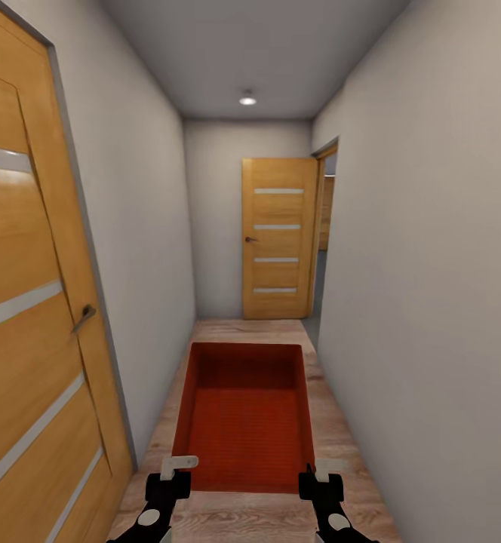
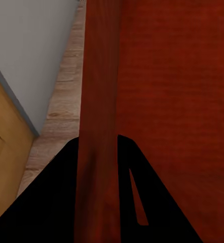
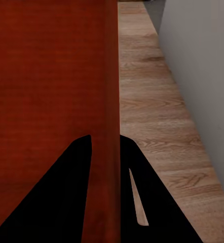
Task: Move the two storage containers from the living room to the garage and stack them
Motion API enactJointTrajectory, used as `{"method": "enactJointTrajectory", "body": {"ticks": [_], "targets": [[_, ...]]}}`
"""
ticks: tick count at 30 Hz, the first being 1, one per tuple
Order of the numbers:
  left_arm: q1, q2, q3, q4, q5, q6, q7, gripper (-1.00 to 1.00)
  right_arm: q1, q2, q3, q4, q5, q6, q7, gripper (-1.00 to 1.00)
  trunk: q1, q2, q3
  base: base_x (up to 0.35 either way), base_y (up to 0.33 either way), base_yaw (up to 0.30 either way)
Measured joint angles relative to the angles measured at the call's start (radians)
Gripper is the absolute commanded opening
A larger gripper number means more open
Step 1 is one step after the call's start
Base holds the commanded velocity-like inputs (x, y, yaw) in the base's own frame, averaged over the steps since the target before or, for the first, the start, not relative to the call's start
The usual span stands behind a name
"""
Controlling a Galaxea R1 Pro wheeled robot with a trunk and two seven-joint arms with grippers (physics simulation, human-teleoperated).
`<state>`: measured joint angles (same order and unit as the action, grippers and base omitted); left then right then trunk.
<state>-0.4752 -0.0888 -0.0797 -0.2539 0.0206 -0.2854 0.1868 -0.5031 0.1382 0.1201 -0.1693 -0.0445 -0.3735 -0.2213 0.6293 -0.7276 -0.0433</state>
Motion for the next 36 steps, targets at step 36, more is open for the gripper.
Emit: {"method": "enactJointTrajectory", "body": {"ticks": [36], "targets": [[0.0,0.0,-0.001,0.0,0.001,0.0,0.0,-1.0,0.0,0.0,0.001,0.0,-0.001,0.0,0.0,-1.0,0.0,0.0,0.0,0.322,0.0,0.0]]}}
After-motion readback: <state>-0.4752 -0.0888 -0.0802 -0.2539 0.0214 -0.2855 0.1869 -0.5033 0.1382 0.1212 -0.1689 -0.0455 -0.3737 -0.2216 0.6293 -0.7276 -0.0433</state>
